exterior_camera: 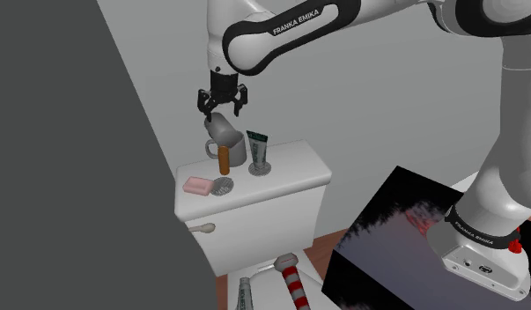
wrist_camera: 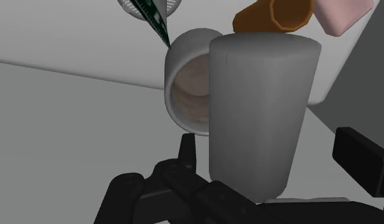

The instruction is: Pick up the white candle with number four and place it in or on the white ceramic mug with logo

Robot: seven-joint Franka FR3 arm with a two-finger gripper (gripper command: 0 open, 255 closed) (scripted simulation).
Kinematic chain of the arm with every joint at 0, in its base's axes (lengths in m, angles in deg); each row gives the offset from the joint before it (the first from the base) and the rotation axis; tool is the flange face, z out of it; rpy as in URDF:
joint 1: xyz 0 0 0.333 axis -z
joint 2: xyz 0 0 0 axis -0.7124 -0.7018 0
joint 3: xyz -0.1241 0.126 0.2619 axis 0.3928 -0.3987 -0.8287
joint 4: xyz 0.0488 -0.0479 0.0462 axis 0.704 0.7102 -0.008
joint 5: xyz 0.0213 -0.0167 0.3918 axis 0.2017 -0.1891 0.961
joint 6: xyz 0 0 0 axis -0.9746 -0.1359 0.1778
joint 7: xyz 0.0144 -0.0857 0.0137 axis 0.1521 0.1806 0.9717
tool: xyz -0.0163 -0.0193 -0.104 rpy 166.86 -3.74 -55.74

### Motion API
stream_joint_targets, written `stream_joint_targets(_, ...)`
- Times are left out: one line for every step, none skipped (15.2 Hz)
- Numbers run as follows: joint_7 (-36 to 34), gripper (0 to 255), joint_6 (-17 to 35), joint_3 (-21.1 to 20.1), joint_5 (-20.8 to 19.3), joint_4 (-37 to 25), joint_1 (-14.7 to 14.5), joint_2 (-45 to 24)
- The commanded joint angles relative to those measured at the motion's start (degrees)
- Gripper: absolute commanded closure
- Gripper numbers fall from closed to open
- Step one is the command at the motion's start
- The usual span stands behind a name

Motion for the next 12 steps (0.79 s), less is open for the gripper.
stream_joint_targets(0.0,0,0.0,0.0,0.0,0.0,0.0,0.0)
stream_joint_targets(0.2,0,-1.3,-0.2,0.4,-0.3,0.1,1.0)
stream_joint_targets(0.4,0,-2.7,-0.4,0.8,-0.8,0.2,2.0)
stream_joint_targets(0.7,0,-4.1,-0.5,1.1,-1.3,0.3,3.0)
stream_joint_targets(0.8,0,-5.3,-0.6,1.4,-1.8,0.4,3.6)
stream_joint_targets(0.8,0,-5.3,-0.6,1.4,-1.8,0.4,3.6)
stream_joint_targets(0.8,0,-5.3,-0.6,1.4,-1.8,0.4,3.6)
stream_joint_targets(0.8,0,-5.3,-0.6,1.4,-1.8,0.4,3.6)
stream_joint_targets(0.8,0,-5.3,-0.6,1.4,-1.8,0.4,3.6)
stream_joint_targets(0.8,0,-5.3,-0.6,1.4,-1.8,0.4,3.6)
stream_joint_targets(0.8,0,-5.3,-0.6,1.4,-1.8,0.4,3.6)
stream_joint_targets(0.8,0,-5.3,-0.6,1.4,-1.8,0.4,3.6)
